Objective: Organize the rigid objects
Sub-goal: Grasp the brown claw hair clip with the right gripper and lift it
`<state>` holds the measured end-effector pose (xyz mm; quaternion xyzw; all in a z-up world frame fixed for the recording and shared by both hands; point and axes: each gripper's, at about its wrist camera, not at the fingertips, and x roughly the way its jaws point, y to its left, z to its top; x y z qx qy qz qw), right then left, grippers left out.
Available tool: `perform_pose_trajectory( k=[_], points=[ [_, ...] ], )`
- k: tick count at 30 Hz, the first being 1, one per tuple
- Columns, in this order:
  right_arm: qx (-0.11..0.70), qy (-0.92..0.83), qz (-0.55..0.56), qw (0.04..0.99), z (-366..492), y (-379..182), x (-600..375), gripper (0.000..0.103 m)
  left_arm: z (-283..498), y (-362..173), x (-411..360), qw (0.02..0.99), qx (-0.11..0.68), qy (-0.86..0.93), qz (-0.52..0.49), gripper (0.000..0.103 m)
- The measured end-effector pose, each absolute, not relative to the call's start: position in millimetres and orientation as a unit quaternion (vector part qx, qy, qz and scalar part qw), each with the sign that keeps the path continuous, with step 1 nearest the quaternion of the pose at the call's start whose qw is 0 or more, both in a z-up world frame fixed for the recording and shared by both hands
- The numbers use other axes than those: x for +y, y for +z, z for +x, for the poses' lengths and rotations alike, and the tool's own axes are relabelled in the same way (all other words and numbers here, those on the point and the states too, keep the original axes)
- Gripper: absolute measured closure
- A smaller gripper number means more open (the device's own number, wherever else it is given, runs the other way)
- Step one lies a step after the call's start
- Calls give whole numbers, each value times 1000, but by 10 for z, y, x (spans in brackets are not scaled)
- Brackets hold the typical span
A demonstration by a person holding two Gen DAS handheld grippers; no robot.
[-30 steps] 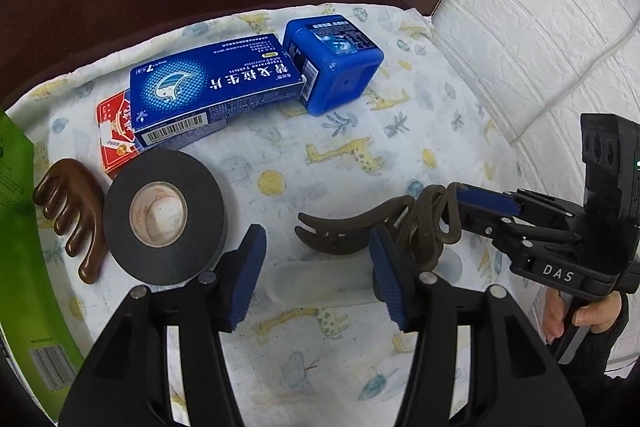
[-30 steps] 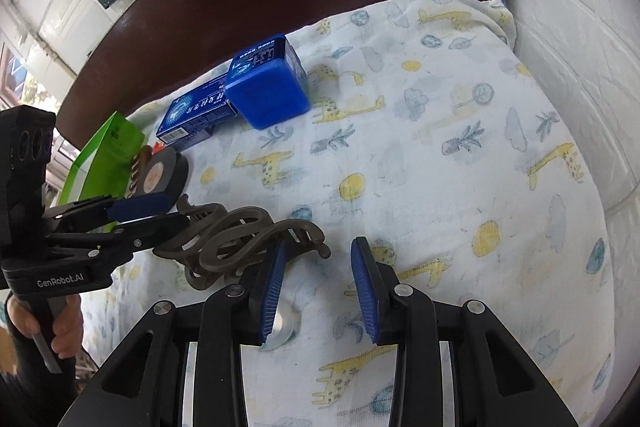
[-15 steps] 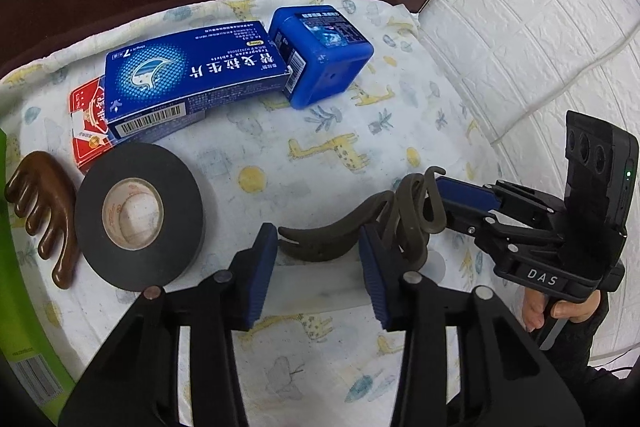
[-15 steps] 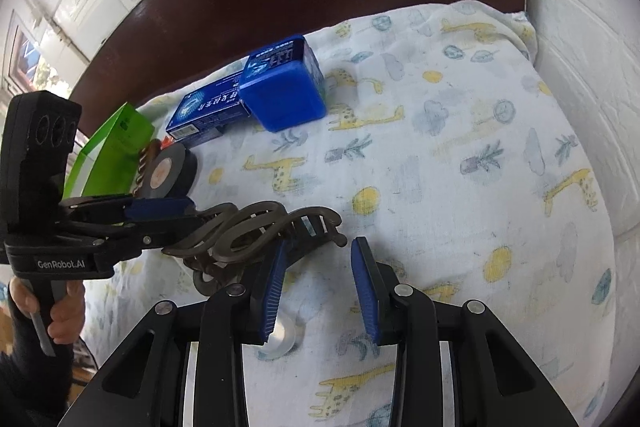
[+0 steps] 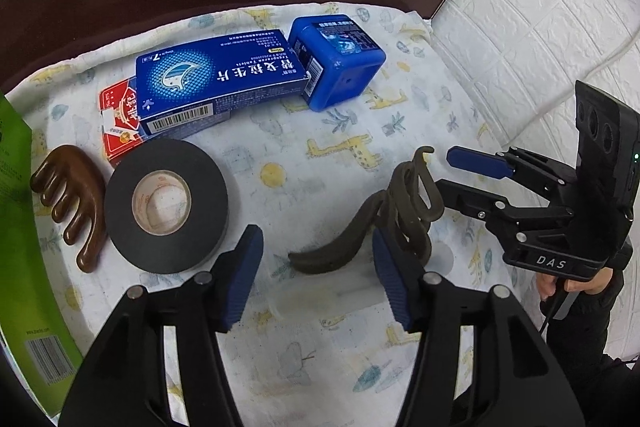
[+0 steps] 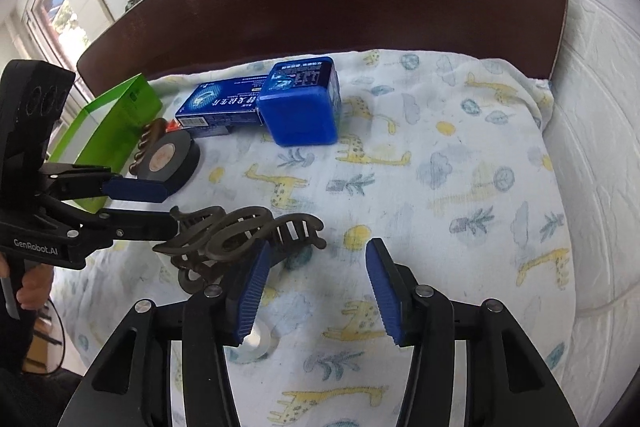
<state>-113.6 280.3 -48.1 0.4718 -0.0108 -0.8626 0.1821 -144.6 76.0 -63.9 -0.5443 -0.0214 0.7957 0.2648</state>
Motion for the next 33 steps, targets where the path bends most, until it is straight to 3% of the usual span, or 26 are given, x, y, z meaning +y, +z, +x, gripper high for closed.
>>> perform_pose_trajectory(
  k=[9, 20, 25, 33],
  points=[
    [-38, -852, 469, 230, -1105, -479, 2829, 51, -1350, -524, 582, 259, -47, 798, -542, 48],
    [-64, -857, 462, 220, -1208, -414, 2778, 51, -1215, -647, 762, 272, -62, 782, -557, 49],
    [-110, -835, 481, 244, -1423, -537, 2791, 51, -1291, -666, 771, 264, -83, 780, -561, 47],
    [-138, -826, 481, 259, -1416, -569, 2808, 43, -1409, -656, 726, 264, -92, 782, -558, 48]
  ],
)
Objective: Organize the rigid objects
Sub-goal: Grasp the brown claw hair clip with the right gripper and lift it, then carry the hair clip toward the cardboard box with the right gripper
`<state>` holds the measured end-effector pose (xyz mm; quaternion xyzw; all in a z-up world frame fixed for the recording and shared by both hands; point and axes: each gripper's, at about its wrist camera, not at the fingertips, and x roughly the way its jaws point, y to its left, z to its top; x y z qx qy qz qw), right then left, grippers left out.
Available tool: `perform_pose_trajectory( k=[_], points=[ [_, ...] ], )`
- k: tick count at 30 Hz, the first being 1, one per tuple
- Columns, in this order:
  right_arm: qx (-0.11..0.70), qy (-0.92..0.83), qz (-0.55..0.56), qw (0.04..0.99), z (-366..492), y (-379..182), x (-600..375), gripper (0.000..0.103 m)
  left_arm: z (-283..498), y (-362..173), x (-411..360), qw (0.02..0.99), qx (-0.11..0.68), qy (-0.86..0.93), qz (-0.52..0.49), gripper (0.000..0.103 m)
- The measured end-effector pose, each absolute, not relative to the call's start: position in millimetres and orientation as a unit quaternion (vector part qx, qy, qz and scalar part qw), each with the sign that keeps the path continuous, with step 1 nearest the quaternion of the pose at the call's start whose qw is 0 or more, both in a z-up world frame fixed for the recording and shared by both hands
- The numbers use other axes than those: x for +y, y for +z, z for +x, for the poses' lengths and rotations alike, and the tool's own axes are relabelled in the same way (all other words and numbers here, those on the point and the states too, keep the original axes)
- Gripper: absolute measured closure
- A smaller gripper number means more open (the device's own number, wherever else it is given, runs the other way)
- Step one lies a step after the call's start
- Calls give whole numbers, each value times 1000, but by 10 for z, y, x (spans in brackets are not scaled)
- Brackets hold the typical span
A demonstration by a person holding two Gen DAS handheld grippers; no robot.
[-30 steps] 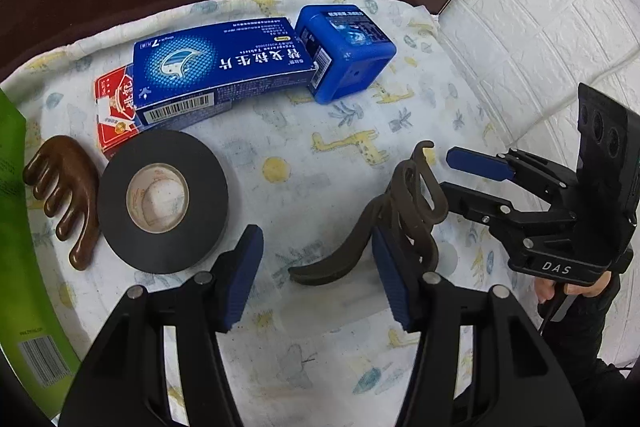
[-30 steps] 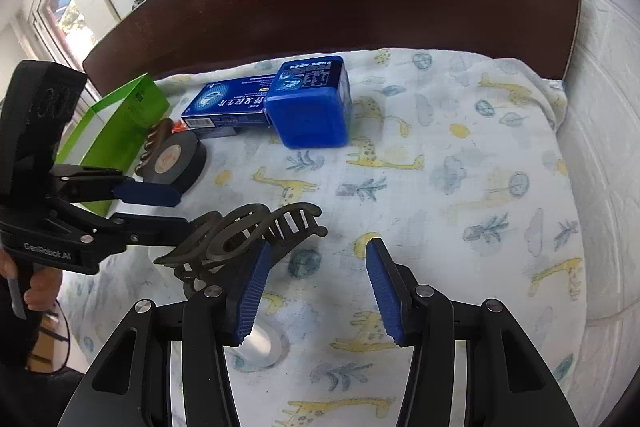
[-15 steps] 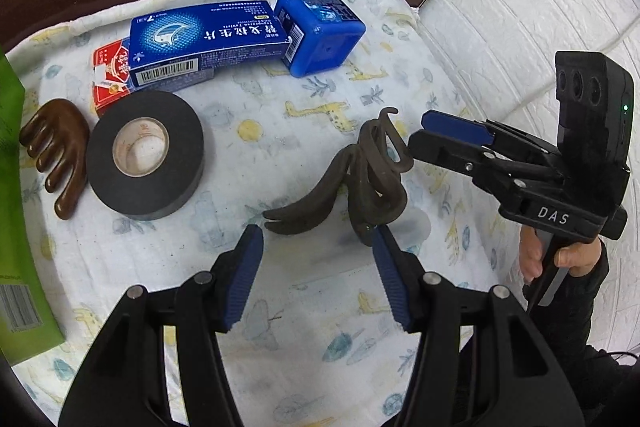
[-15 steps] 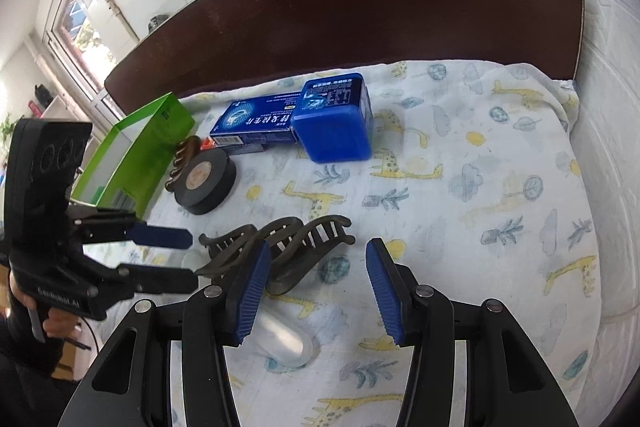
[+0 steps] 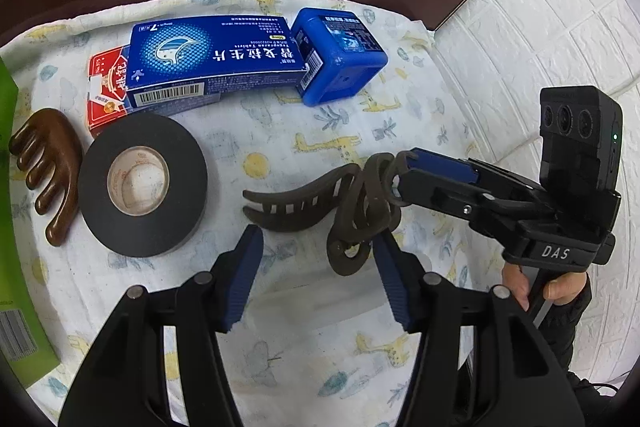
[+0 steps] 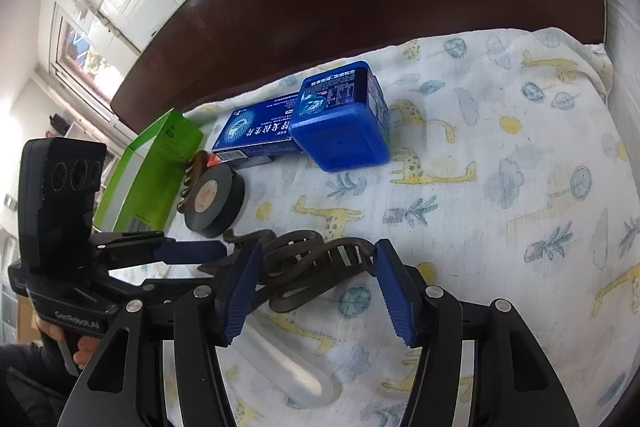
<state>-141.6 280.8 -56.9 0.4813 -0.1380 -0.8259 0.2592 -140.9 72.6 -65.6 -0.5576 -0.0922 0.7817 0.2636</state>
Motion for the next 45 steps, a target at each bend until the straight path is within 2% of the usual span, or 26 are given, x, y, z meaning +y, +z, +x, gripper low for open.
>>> perform_pose_trajectory(
  k=[4, 9, 13, 17, 20, 25, 31, 33, 37, 41, 45],
  points=[
    [-145, -819, 479, 279, -1370, -572, 2865, 37, -1444, -671, 705, 277, -92, 779, -555, 47],
    [-96, -823, 479, 290, -1312, -551, 2767, 28, -1494, -651, 712, 280, -78, 781, -553, 47],
    [-65, -832, 477, 277, -1321, -558, 2698, 28, -1466, -599, 774, 277, -45, 791, -543, 47],
    [-58, -827, 489, 272, -1376, -629, 2651, 28, -1492, -606, 871, 279, -11, 795, -538, 42],
    [-69, -828, 489, 266, -1400, -660, 2679, 28, -1583, -645, 876, 280, -18, 793, -541, 33],
    [-95, -831, 483, 260, -1409, -669, 2753, 28, -1726, -688, 836, 294, -48, 784, -545, 28],
    [-136, -832, 475, 252, -1408, -690, 2824, 34, -1730, -751, 818, 331, -102, 759, -552, 29],
    [-135, -834, 476, 244, -1396, -693, 2782, 40, -1652, -701, 882, 318, -68, 779, -536, 30],
    [-124, -841, 477, 222, -1333, -658, 2721, 41, -1562, -609, 902, 323, -61, 784, -527, 41],
    [-123, -856, 462, 196, -1230, -526, 2676, 41, -1468, -470, 872, 324, -60, 797, -506, 41],
    [-131, -864, 442, 202, -1138, -351, 2633, 49, -1408, -350, 815, 328, -68, 802, -494, 41]
  ],
)
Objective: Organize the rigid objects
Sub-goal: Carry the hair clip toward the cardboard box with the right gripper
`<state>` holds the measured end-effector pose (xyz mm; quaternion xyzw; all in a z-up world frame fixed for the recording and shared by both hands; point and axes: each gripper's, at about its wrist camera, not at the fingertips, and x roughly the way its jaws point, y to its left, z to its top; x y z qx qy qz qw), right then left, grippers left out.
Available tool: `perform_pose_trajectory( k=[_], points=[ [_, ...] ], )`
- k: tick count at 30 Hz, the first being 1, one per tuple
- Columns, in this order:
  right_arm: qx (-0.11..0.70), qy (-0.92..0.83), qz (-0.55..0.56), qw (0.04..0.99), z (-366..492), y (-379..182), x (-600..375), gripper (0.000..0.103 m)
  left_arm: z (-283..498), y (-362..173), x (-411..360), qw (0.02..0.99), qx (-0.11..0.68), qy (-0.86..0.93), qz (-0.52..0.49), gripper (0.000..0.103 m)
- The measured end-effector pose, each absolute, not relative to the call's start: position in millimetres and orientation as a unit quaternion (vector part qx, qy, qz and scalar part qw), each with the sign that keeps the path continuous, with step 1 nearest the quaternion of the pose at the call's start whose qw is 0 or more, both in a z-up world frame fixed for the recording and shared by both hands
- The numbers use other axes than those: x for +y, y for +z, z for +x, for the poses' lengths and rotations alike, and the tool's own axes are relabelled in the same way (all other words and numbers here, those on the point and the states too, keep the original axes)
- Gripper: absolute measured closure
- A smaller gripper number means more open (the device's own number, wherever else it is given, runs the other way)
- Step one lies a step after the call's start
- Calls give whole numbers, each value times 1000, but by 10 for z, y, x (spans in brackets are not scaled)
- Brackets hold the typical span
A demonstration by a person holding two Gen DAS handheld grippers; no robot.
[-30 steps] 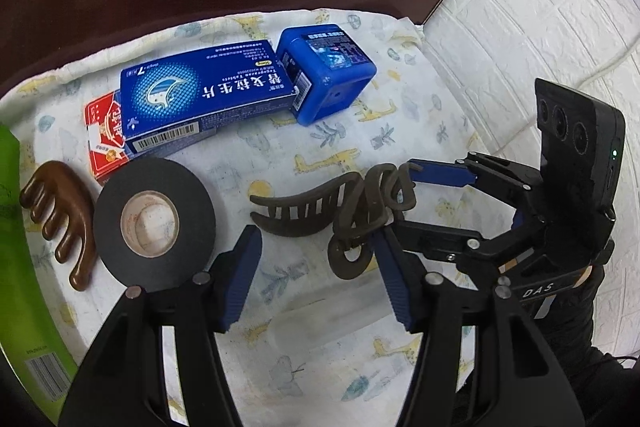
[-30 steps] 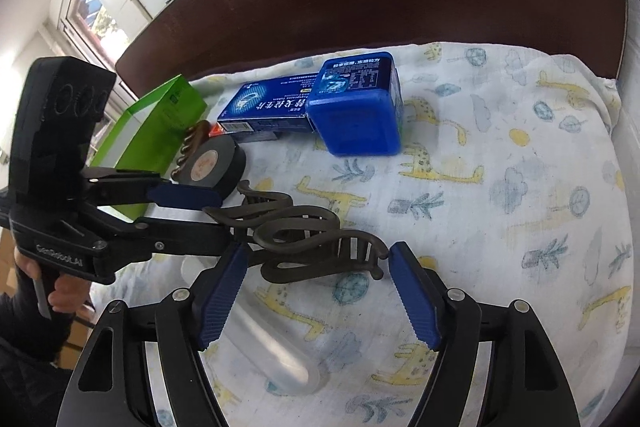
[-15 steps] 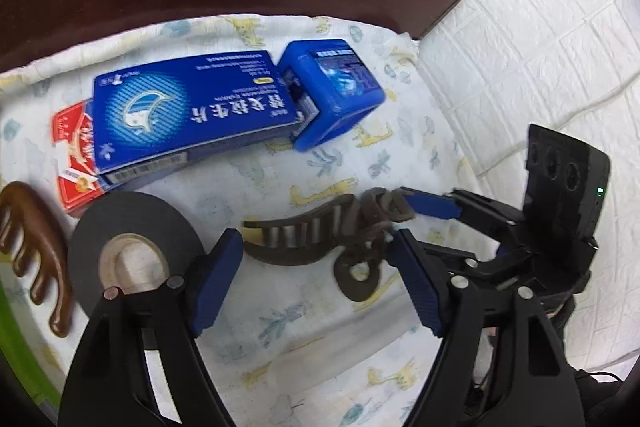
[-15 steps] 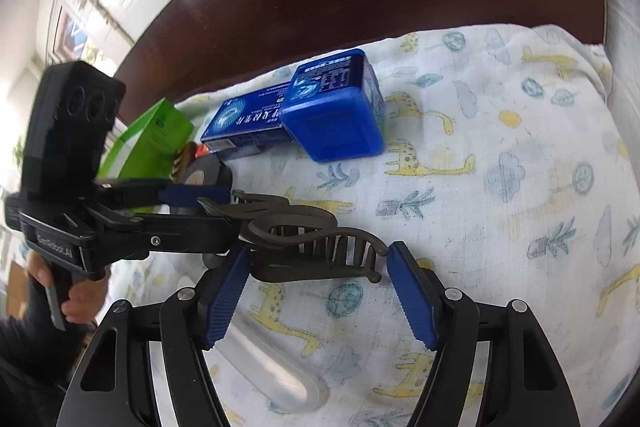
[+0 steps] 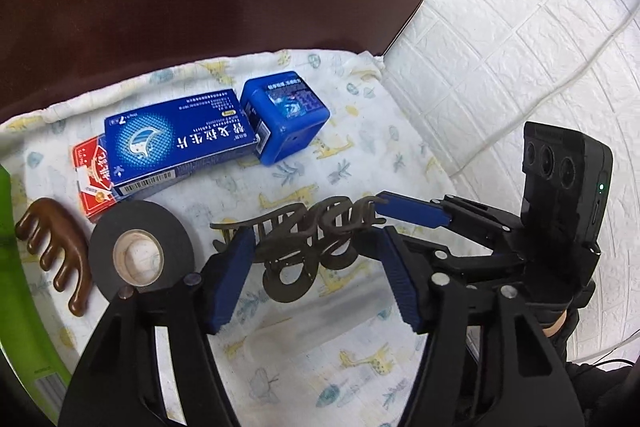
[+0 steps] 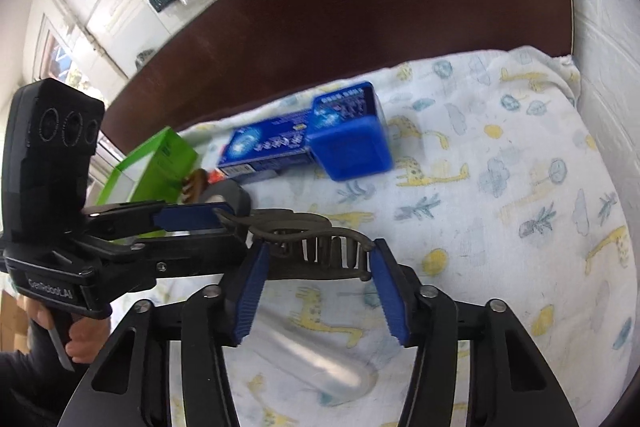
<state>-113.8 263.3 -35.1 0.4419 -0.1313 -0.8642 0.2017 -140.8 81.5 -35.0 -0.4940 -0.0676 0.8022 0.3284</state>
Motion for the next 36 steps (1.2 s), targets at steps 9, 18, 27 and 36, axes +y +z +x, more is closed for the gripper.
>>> perform_pose_trajectory(
  k=[9, 18, 27, 36],
  points=[
    [-125, -868, 442, 187, -976, -207, 2479, 49, -1224, -318, 665, 327, -99, 800, -494, 42],
    [-125, -884, 411, 186, -790, 61, 2401, 49, -1062, 79, 575, 334, -82, 822, -453, 42],
    [-122, -899, 354, 228, -822, 556, 2060, 49, -890, 575, 83, 297, -68, 866, -397, 42],
    [-104, -880, 340, 314, -1018, 748, 1104, 49, -663, 824, -879, 211, -82, 903, -365, 42]
  ],
)
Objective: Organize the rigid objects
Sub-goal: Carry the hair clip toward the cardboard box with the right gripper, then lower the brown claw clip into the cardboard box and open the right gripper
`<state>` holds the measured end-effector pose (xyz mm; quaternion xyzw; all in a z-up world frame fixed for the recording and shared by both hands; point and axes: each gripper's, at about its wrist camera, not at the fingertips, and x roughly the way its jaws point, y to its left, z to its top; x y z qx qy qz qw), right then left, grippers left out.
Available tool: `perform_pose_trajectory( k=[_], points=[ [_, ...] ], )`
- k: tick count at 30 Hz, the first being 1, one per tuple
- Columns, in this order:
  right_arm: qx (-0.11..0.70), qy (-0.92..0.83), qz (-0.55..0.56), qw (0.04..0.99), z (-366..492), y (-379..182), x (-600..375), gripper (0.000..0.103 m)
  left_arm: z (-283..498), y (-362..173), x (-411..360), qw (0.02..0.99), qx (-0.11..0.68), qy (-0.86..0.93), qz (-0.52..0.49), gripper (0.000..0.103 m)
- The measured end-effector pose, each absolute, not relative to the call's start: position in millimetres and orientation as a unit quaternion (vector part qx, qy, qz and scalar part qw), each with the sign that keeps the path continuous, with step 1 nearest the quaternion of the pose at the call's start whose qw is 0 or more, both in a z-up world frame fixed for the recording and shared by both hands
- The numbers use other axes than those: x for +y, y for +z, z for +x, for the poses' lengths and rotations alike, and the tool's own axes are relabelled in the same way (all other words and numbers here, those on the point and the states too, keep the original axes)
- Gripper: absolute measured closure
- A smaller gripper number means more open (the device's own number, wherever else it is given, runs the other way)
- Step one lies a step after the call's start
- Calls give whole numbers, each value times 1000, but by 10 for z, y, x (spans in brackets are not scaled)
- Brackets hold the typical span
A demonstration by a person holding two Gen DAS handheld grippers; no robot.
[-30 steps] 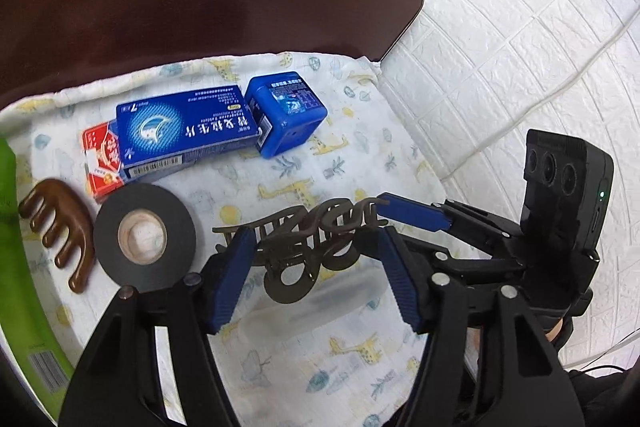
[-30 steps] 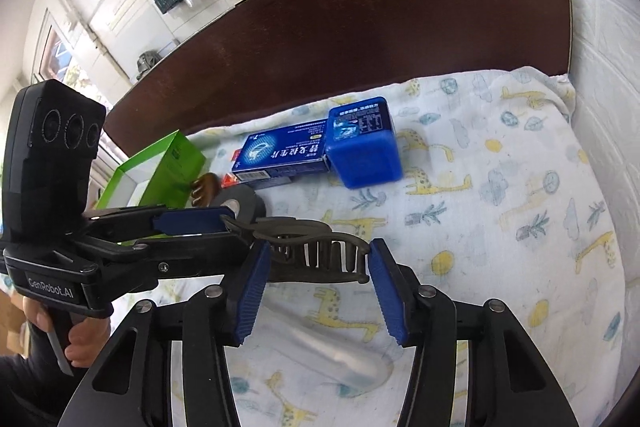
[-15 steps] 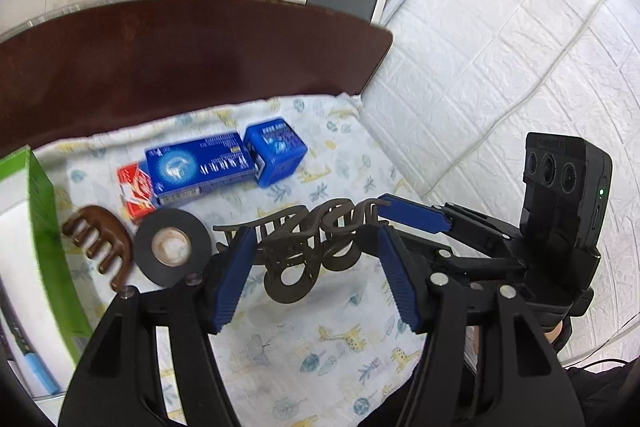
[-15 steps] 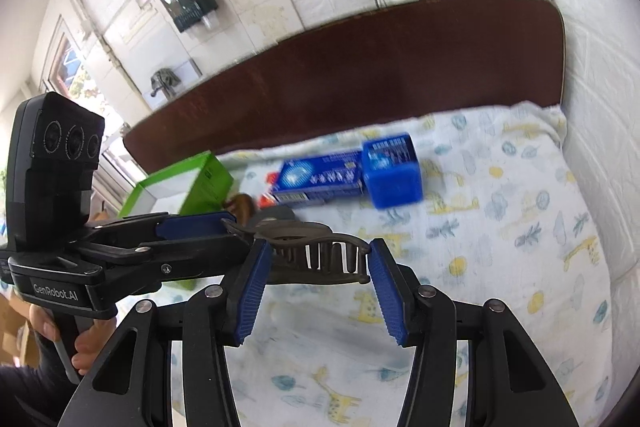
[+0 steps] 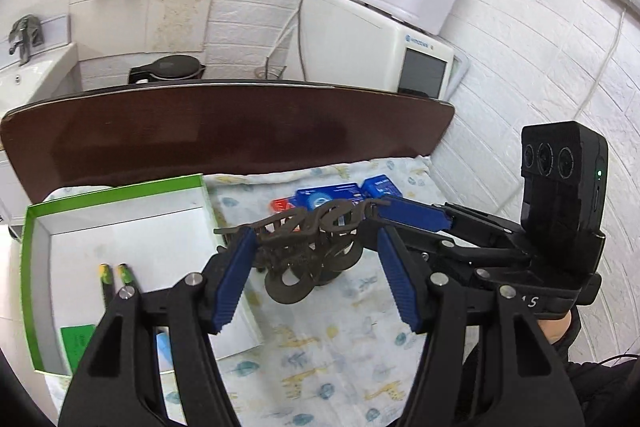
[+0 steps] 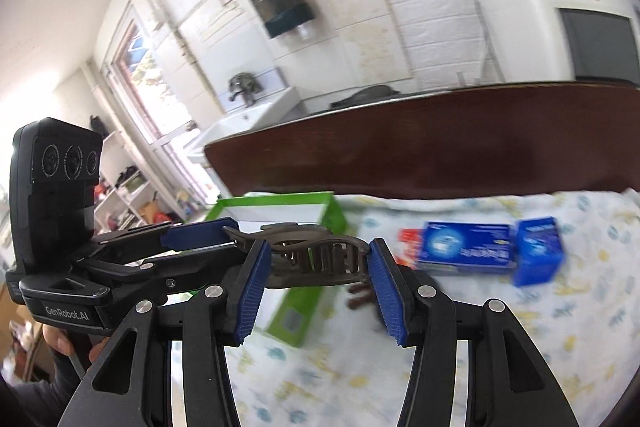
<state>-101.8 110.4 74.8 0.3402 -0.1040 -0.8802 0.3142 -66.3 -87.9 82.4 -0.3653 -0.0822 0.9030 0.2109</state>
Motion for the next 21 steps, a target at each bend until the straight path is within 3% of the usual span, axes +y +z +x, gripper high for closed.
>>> perform_pose_trajectory(
  k=[10, 21],
  points=[
    [-81, -847, 366, 377, -1193, 576, 65, 49, -537, 602, -1822, 153, -121, 909, -369, 42],
    [-64, -812, 440, 378, -1407, -25, -583, 49, -653, -8, -2334, 125, -175, 883, -418, 43]
  ],
)
